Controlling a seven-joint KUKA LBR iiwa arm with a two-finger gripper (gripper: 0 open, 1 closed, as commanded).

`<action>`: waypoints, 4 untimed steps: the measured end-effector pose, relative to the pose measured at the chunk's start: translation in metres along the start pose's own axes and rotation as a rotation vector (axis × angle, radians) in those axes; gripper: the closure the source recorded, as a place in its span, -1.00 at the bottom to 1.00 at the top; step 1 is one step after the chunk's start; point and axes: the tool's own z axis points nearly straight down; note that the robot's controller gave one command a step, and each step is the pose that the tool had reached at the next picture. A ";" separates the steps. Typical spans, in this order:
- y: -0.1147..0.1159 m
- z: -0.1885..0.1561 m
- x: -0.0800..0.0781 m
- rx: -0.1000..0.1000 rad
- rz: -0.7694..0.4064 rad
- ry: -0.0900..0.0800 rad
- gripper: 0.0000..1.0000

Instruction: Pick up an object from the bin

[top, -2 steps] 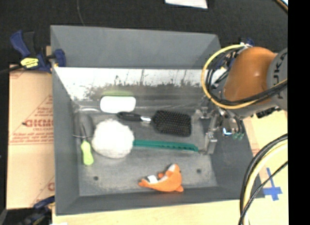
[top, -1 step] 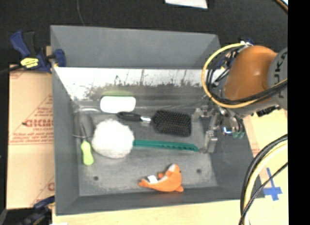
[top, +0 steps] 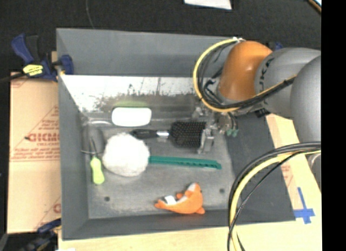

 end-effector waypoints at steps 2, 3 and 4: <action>0.023 -0.029 0.021 -0.001 0.088 -0.001 -1.00; 0.017 -0.003 0.016 0.006 -0.151 -0.027 -1.00; 0.017 -0.005 0.019 -0.004 0.182 -0.021 1.00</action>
Offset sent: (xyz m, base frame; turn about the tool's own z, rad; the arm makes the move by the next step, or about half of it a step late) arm -0.0203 0.0248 0.0294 0.0899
